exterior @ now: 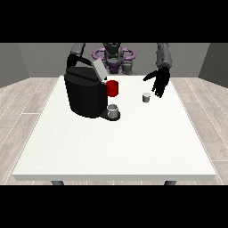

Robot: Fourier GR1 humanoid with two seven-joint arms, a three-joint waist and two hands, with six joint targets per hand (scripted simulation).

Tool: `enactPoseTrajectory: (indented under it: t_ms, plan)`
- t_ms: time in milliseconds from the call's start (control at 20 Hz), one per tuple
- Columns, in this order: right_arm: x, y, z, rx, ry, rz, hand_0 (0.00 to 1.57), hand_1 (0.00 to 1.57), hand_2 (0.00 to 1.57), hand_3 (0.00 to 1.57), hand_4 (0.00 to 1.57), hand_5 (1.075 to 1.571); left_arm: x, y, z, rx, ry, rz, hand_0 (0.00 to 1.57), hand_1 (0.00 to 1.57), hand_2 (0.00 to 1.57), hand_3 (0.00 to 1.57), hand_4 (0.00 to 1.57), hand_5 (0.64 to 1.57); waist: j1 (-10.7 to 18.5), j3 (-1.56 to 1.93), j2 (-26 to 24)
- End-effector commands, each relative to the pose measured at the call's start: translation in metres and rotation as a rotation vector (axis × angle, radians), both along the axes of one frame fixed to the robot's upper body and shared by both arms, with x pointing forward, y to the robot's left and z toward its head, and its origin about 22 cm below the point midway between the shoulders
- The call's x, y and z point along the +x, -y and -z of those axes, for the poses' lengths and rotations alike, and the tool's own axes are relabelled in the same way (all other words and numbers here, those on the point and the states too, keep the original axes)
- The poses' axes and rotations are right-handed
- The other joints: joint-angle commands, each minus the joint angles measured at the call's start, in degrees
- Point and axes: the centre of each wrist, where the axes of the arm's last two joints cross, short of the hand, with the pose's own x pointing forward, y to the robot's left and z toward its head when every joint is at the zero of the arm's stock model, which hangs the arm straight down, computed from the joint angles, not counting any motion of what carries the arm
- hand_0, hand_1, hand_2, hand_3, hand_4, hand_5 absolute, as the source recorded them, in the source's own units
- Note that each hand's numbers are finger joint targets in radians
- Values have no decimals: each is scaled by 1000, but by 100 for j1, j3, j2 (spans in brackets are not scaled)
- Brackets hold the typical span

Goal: Insert the coffee pod into the coffee machine and close the lid

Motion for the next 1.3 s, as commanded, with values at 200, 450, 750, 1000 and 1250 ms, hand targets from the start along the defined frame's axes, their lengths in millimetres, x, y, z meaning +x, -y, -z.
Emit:
enactPoseTrajectory:
  t_ms: [200,450,750,1000,1250]
  plan:
    - [20,5,-14,-32,-34,55,0,0,0,0,0,1571,18,0,16,123,9,21,0,0,291,0,0,1571,171,-2,364]
    - [24,6,3,53,-93,34,0,0,0,0,0,1571,31,31,20,185,71,13,946,946,967,665,0,1571,211,2,221]
    - [30,2,13,9,-92,3,0,0,0,0,0,1571,45,46,14,333,124,51,1038,1038,1105,908,462,1571,150,2,311]
    - [39,13,21,-14,-142,19,0,0,0,0,0,1571,41,54,30,461,2,113,826,826,998,857,340,1571,328,4,99]
    - [37,-12,24,-4,-139,1,0,0,0,0,0,1571,49,51,30,563,-71,133,748,748,941,809,373,1571,231,2,86]
